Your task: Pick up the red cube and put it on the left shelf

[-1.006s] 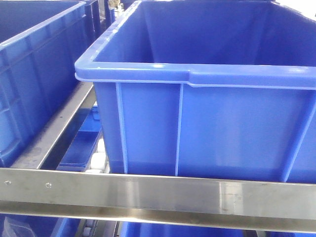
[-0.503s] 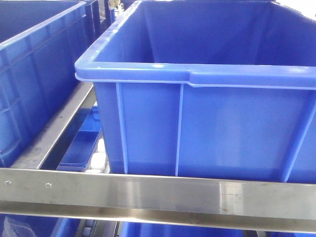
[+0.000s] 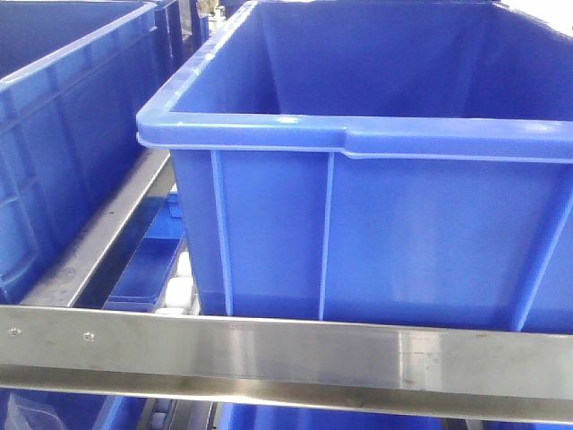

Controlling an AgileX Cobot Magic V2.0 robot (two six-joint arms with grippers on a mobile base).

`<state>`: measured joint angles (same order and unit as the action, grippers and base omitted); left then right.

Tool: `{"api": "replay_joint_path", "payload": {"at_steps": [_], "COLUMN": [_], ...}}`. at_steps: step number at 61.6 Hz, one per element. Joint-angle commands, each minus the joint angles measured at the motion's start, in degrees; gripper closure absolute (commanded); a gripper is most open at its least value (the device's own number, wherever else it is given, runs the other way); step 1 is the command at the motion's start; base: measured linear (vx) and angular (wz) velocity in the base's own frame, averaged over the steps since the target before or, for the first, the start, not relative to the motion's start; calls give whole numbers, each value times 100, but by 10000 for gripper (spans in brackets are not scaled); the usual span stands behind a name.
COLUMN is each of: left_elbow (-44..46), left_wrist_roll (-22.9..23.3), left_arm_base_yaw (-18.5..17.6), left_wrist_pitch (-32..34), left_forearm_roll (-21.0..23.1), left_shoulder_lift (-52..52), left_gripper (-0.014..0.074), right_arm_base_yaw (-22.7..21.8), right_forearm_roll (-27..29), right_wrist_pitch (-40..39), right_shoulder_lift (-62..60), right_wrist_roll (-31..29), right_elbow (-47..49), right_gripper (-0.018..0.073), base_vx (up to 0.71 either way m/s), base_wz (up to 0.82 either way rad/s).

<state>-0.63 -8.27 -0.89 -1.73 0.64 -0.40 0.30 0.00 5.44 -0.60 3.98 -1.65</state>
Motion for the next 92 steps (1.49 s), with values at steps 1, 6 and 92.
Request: {"api": "replay_joint_path", "payload": {"at_steps": [1,6,92], "left_elbow": [-126,-126,-126], "left_wrist_roll": [-3,-3,-3], "left_arm_base_yaw": [-31,-31,-31], "left_wrist_pitch": [521,521,521], "left_forearm_roll": [27,27,27], "left_shoulder_lift": [40,40,40], "left_gripper": [491,491,491], "right_arm_base_yaw": [-32,-32,-32], "right_forearm_roll": [-367,-484,-451], "right_wrist_pitch": [-696,-742,-821], "right_shoulder_lift": [-103,-103,-103], "right_wrist_roll": [12,53,55], "right_elbow": [140,140,140], "right_gripper": [506,506,506], "base_vx": [0,0,0], "base_wz": [0,0,0]}}
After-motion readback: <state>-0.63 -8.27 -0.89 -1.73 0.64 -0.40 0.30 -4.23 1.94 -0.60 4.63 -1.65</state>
